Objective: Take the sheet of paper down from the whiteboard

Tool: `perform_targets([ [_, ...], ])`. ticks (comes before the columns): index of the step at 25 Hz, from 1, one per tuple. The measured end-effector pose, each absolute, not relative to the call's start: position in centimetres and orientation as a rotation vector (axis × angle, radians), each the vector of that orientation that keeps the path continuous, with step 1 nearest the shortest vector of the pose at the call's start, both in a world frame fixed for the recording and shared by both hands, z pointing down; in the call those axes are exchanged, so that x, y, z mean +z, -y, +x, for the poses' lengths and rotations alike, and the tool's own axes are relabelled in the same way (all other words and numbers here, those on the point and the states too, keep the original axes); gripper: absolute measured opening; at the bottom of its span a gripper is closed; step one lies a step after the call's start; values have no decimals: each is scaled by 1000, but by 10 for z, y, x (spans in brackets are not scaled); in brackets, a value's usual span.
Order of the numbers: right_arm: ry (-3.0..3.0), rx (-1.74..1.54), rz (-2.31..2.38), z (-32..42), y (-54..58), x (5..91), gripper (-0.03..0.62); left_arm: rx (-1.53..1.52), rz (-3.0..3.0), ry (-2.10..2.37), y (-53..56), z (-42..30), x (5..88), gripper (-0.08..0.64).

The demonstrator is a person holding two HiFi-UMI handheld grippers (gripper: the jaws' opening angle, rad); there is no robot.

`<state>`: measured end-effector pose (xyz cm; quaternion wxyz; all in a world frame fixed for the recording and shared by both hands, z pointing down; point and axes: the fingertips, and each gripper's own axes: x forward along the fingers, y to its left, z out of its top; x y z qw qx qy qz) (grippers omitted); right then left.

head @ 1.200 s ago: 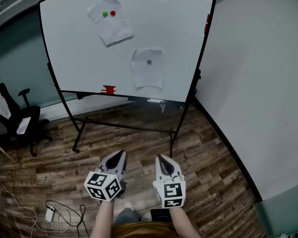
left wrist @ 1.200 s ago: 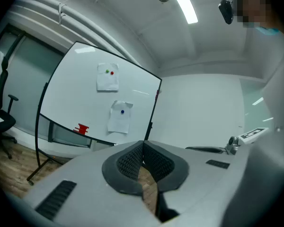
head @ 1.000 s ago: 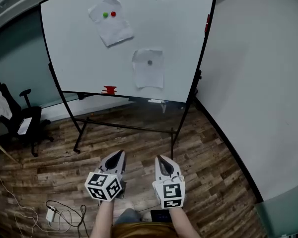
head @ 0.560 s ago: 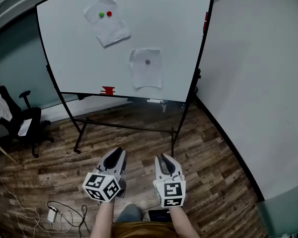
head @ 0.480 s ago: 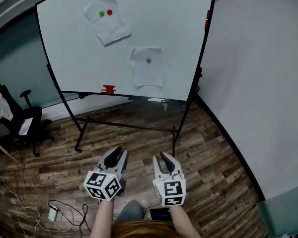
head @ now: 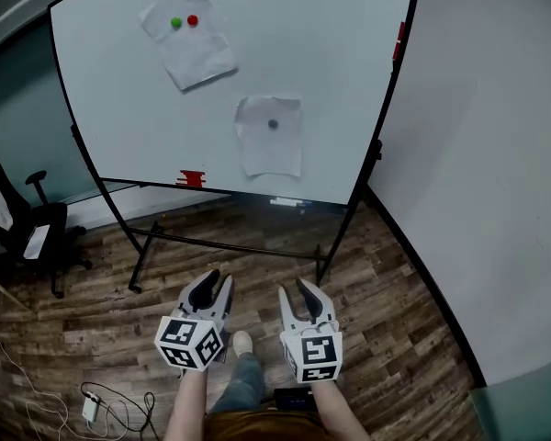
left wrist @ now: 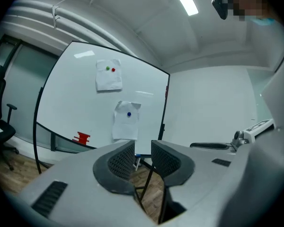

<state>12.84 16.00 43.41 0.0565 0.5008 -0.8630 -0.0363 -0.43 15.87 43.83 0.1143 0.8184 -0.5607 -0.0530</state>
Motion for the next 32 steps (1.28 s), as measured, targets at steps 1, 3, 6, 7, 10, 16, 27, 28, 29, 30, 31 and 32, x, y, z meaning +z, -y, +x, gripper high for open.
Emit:
perform_targets([
  [1,2615,-121,1522,126,-143,433,132,-158,2403,1647,-141,-7,438,124],
  [3,2614,-132,1532,119,-104,430,134,-165,2410,1649,-101,-14,436,124],
  [6,2605,-142,1544,105,-41,423,135,-162,2415,1618,-37,-26,434,120],
  [7,2597,-143,1547,99,-20,420,137,-157,2419,1600,-16,-30,433,120],
  [10,2568,-151,1569,82,41,409,138,-158,2435,1560,46,-43,425,120],
  [16,2483,-237,1628,60,138,397,140,-203,2467,1476,158,-56,422,120],
  [27,2404,-243,1737,50,213,398,144,-190,2504,1375,229,-63,425,120],
  [28,2406,-257,1741,48,217,395,144,-193,2500,1383,233,-68,425,120],
  [29,2407,-271,1743,46,221,393,144,-200,2494,1390,237,-72,424,120],
  [30,2409,-281,1741,44,225,391,144,-209,2489,1394,242,-74,424,120],
  [31,2411,-286,1740,44,228,390,144,-216,2486,1397,246,-76,423,118],
  [32,2412,-288,1740,44,231,389,144,-221,2487,1398,249,-76,421,118],
])
